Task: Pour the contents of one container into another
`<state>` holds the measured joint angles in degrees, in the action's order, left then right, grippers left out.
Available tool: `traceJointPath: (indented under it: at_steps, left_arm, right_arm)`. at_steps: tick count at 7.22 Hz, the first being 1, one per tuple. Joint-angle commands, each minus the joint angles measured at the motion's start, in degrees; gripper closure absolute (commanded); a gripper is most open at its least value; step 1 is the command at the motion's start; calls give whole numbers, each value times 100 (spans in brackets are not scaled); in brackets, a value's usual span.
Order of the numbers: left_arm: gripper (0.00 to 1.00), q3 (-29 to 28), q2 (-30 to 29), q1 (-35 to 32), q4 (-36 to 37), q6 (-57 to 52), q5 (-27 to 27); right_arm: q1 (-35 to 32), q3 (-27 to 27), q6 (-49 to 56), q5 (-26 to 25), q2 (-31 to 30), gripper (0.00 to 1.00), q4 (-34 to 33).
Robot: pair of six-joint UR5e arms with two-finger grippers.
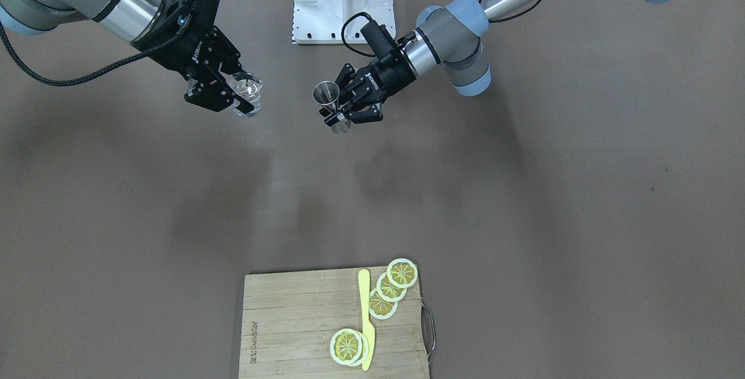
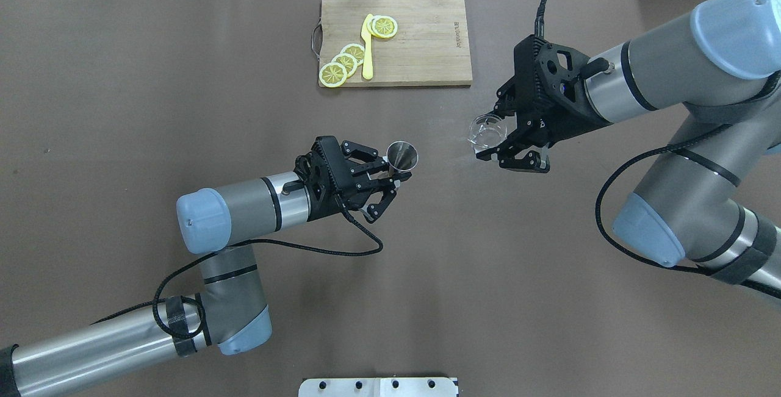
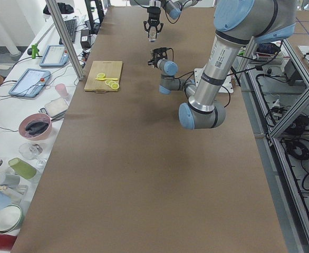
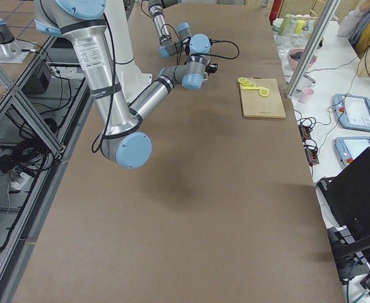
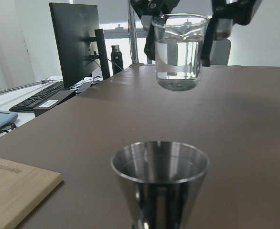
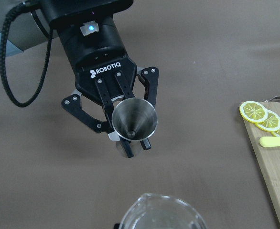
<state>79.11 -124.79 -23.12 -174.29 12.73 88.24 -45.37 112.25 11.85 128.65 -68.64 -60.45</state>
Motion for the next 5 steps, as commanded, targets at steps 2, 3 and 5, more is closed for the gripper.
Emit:
traceJointPath:
  at_steps: [2, 3, 5]
  left_arm:
    - [100, -10, -10, -8, 0, -16, 0]
    - [100, -10, -1, -8, 0, -16, 0]
    - [100, -10, -1, -8, 0, 2, 0]
  right_arm:
    - [133, 25, -7, -112, 359, 100, -685]
    - [177, 43, -7, -216, 403, 100, -791]
    - [239, 34, -7, -305, 517, 100, -1063]
